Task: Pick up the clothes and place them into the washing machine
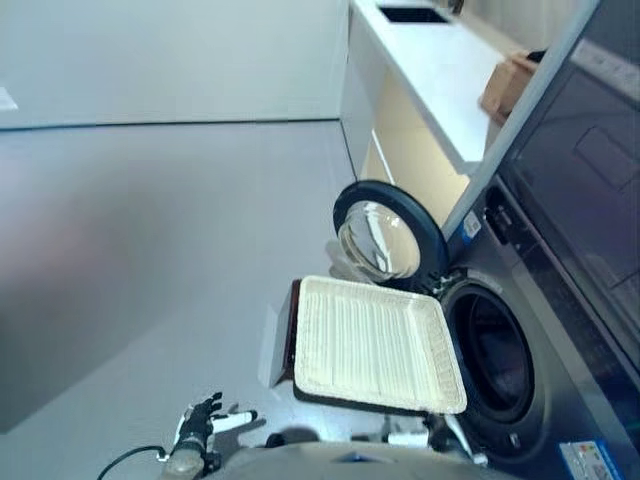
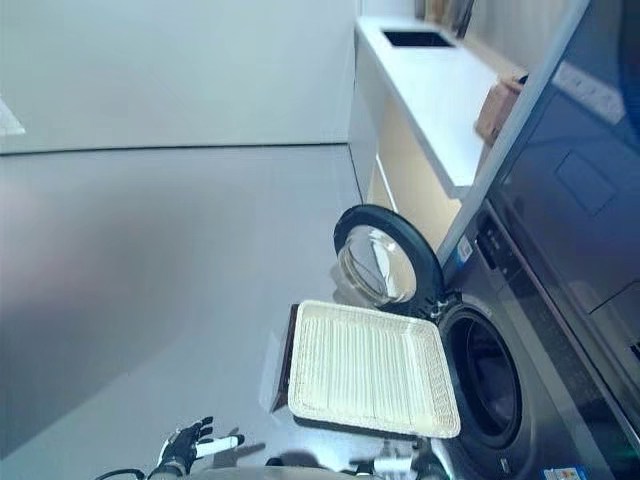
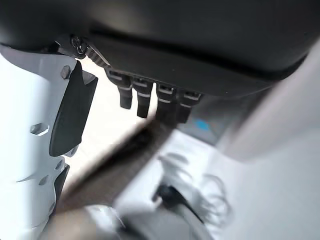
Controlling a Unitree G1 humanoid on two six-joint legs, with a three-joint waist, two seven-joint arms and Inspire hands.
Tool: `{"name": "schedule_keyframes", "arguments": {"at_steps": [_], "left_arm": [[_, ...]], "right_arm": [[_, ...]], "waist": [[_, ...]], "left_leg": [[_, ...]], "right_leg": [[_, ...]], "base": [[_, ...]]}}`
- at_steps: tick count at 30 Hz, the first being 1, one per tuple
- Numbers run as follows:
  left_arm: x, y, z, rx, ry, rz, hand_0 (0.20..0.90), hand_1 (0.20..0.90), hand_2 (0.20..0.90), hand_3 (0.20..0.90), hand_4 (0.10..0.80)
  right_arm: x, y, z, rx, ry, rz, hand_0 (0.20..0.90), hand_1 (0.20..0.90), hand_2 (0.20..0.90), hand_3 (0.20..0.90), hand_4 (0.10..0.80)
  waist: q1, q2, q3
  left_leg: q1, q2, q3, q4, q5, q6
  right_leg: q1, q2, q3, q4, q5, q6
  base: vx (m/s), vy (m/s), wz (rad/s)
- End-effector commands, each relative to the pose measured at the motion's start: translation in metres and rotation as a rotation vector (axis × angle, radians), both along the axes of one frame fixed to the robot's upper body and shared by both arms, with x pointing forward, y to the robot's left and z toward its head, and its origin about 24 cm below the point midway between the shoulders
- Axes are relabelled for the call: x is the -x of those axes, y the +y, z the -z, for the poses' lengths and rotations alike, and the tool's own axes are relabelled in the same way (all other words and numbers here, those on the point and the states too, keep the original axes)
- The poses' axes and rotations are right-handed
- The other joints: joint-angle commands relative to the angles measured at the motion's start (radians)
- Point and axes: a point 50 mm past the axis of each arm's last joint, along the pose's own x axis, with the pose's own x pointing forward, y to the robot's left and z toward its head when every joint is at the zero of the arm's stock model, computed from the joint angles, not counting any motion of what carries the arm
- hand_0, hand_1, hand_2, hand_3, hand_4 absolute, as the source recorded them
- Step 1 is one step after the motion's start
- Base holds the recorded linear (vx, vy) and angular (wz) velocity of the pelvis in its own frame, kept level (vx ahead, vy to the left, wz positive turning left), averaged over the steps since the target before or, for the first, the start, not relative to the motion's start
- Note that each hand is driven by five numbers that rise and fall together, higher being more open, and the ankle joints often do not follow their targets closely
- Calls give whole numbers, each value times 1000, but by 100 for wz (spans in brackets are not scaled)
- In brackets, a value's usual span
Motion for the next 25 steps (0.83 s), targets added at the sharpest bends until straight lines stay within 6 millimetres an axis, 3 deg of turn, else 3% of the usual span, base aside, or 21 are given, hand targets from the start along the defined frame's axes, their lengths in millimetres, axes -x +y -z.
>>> {"name": "schedule_keyframes", "arguments": {"at_steps": [1,3,7,8,10,14,17,25], "left_arm": [[-6,-6,1,20,23,75,900,900,900,900,800],[-1,-9,3,39,47,83,900,900,900,900,800],[0,-8,3,48,61,97,900,900,900,900,800],[2,-6,4,47,84,122,900,900,900,900,800],[2,-8,4,47,89,133,900,900,900,900,800],[6,-14,6,53,102,142,900,900,900,900,800],[7,-17,7,62,103,137,900,900,900,900,800],[8,-14,7,62,117,132,900,900,900,900,800]], "right_arm": [[9,-12,0,38,83,-91,900,900,900,900,800],[32,-14,2,35,156,-76,900,900,900,900,800],[34,-21,1,20,166,-27,900,900,900,900,800],[34,-35,-2,54,216,-14,900,900,900,900,800],[11,-27,-2,43,152,-29,900,900,900,900,800],[15,-18,0,24,159,-41,900,900,900,900,800],[15,-22,-1,36,160,-50,900,900,900,900,800],[-2,-18,-2,28,107,-58,900,900,900,900,800]], "waist": [[-4,-16,-36],[-10,-12,-57],[-15,-8,-74],[-12,-10,-84],[-1,-9,-91],[-4,1,-93],[-8,7,-92],[-3,1,-87]], "left_leg": [[-42,-29,44,38,-5,-37],[-21,-29,49,38,-17,-33],[-2,-27,58,42,-27,-32],[11,-26,59,41,-32,-33],[24,-23,57,40,-37,-32],[38,-25,58,38,-44,-29],[42,-25,61,36,-45,-29],[35,-18,52,32,-41,-32]], "right_leg": [[15,6,-14,9,23,2],[30,6,-5,8,17,2],[43,8,7,8,10,1],[53,9,9,4,8,1],[70,7,8,0,4,0],[80,6,12,-4,2,1],[84,5,15,-7,1,0],[82,11,9,-10,-4,-3]], "base": [[60,20,-11],[65,15,-2],[46,2,-8],[70,-5,-10],[72,-3,-8],[9,1,-1],[4,5,-3],[0,0,0]]}}
